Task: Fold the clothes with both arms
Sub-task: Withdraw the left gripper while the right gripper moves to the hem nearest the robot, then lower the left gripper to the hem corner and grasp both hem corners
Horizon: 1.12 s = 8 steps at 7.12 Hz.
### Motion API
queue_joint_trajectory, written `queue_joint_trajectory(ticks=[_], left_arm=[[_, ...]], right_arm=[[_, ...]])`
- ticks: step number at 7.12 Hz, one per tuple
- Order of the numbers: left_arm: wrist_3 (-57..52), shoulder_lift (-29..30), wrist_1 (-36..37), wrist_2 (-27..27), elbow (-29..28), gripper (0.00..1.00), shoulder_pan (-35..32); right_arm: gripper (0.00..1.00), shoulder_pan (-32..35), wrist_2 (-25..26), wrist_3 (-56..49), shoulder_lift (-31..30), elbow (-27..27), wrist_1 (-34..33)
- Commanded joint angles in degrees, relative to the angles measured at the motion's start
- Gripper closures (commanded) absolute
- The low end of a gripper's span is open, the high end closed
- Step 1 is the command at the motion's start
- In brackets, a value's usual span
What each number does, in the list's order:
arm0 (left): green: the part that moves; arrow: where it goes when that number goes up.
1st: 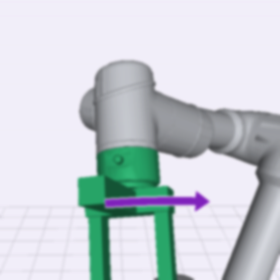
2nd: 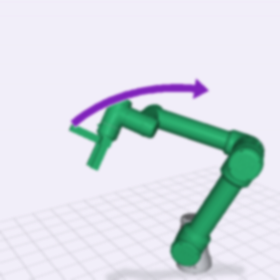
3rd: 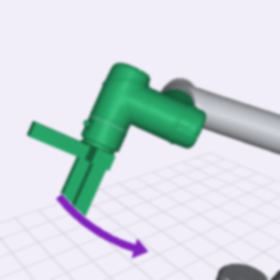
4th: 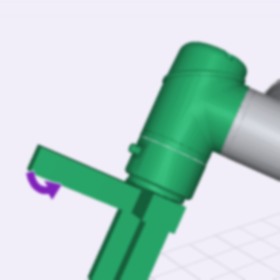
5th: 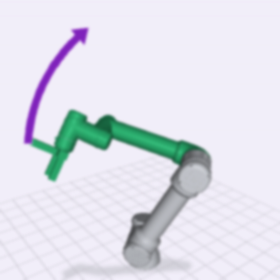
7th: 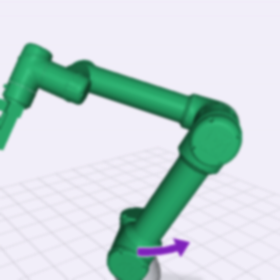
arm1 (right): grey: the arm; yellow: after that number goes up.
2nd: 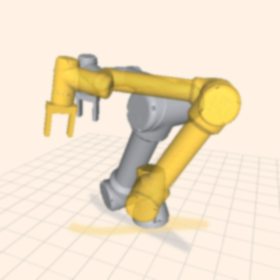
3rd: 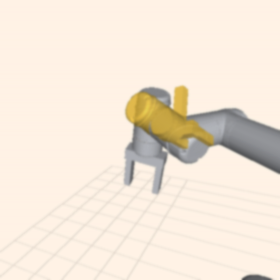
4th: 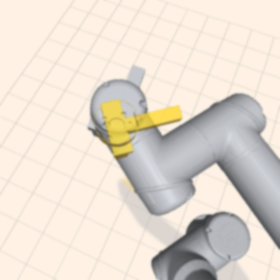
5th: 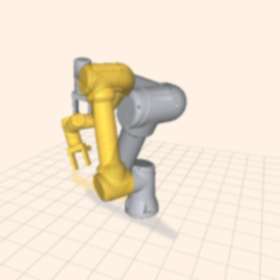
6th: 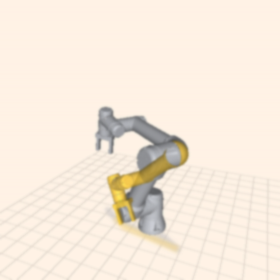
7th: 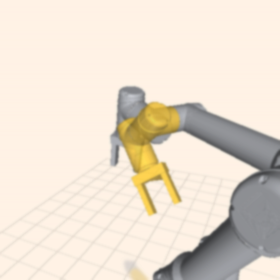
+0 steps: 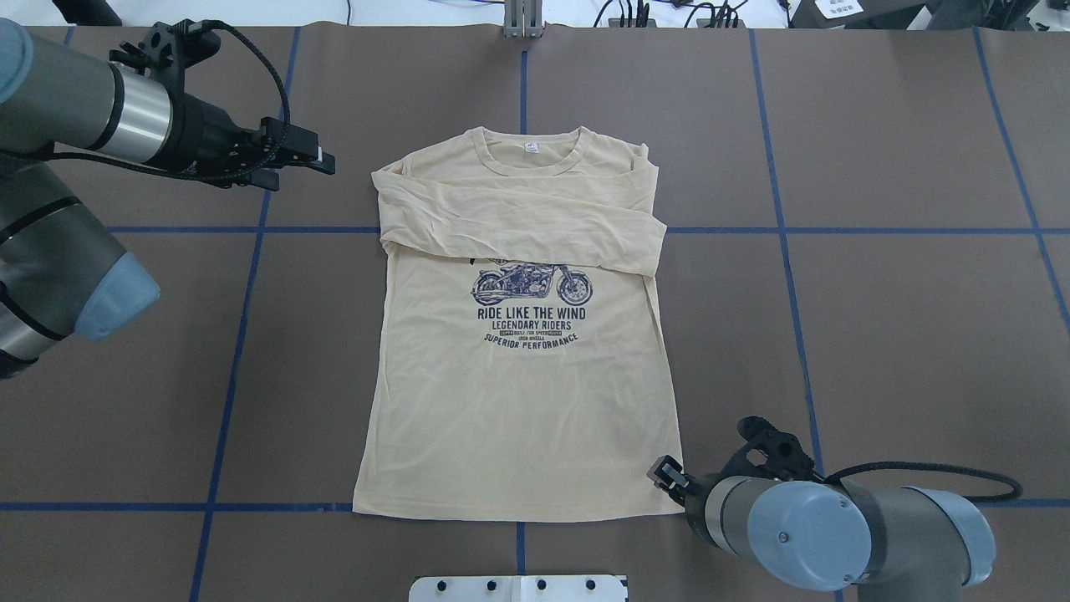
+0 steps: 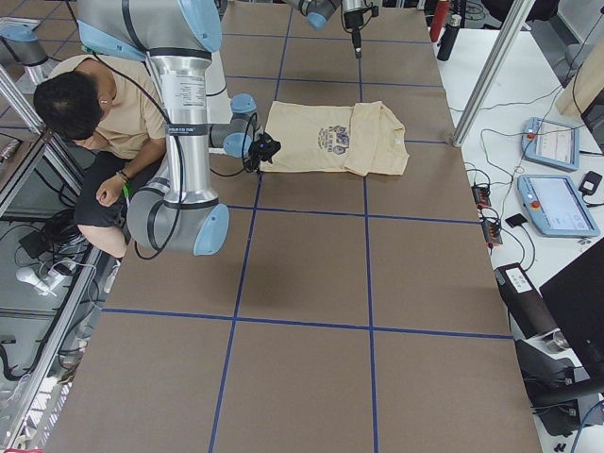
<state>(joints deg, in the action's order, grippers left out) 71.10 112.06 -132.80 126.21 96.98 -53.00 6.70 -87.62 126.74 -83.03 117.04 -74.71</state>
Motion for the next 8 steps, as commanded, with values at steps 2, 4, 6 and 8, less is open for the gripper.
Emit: queue_joint_trajectory(ticks=[2,4,6,8], left_arm=[[0.09,0.00,0.00,-0.09,-0.13,0.02,0.35],[8.20,-5.05,2.19,0.34,5.53,0.04,3.22],[24.78,-13.62,4.38,-16.49,15.94,0.04,21.95],[31.01,-13.10,15.40,-20.91,18.14,0.06,33.44]], right_arm=[[1.00,0.15,-0.36,0.00,-2.39,3.72,0.00],[1.00,0.15,-0.45,-0.09,-2.49,4.43,-0.09],[1.00,0.07,-0.54,-0.09,-2.67,4.43,-0.09],[1.00,0.06,-0.54,0.00,-2.58,4.69,0.00]])
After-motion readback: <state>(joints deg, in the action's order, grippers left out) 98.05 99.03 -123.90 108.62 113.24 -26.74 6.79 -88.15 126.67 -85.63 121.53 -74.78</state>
